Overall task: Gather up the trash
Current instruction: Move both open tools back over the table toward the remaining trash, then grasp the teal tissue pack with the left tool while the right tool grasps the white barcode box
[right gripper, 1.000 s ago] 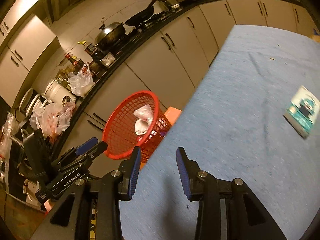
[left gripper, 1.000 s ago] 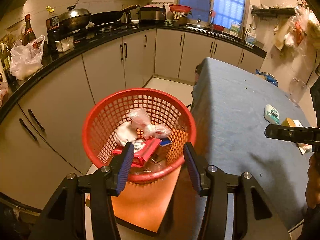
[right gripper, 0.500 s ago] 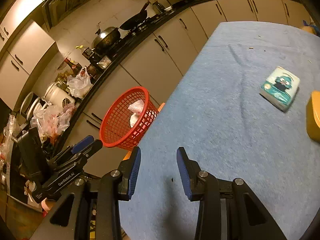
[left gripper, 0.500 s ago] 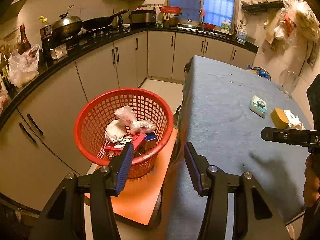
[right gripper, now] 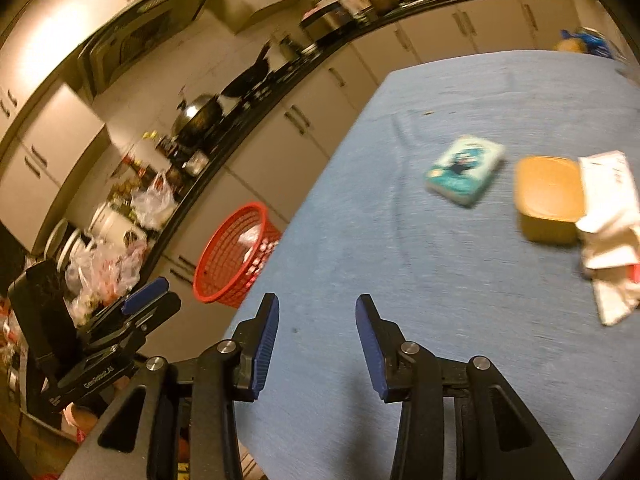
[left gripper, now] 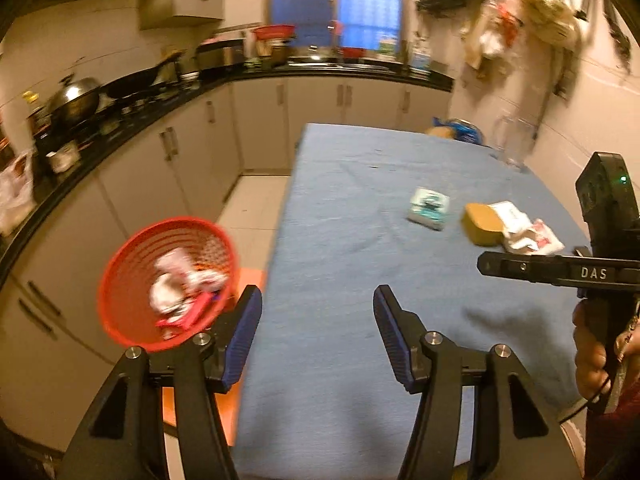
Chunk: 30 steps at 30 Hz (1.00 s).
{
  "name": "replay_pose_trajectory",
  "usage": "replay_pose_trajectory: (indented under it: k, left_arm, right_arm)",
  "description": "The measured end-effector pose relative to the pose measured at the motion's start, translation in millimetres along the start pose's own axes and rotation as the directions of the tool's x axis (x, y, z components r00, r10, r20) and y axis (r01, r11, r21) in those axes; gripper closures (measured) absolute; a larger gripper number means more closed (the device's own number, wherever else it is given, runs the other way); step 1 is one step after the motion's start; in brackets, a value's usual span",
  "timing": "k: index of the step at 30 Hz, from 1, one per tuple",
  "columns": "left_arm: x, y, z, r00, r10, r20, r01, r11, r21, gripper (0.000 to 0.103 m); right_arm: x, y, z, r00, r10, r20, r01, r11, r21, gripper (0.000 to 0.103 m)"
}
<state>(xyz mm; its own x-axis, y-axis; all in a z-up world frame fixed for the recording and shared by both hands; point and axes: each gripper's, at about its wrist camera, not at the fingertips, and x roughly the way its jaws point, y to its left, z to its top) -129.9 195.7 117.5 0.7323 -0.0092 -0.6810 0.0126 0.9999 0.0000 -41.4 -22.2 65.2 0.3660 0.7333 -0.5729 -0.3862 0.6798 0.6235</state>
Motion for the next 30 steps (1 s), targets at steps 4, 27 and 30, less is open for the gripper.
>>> replay_pose_trajectory:
  k: [4, 27, 30]
  left_arm:
    - [15.7, -32.6, 11.0, 0.998, -0.058, -0.026, 0.059, 0.997, 0.04, 0.045]
    - [214.9, -143.8, 96.4, 0.948, -0.101, -0.303, 0.153, 0.977, 0.151, 0.028]
    - [233.8, -146.3, 102.3, 0.949, -0.062, -0.309, 0.119, 0.978, 0.171, 0.028]
  right_arm:
    - [-42.8, -42.0, 1.1, 0.996, -0.053, 0.073, 0.048, 0.996, 0.069, 0.059]
    - [-146.5, -151.9, 12.1, 0.958, -0.189, 0.217, 0.119, 0.946, 0.3, 0.052]
    - [-149.4, -154.5, 17.4, 0.955, -0.201, 0.22, 0.129, 0.944, 0.303, 0.052]
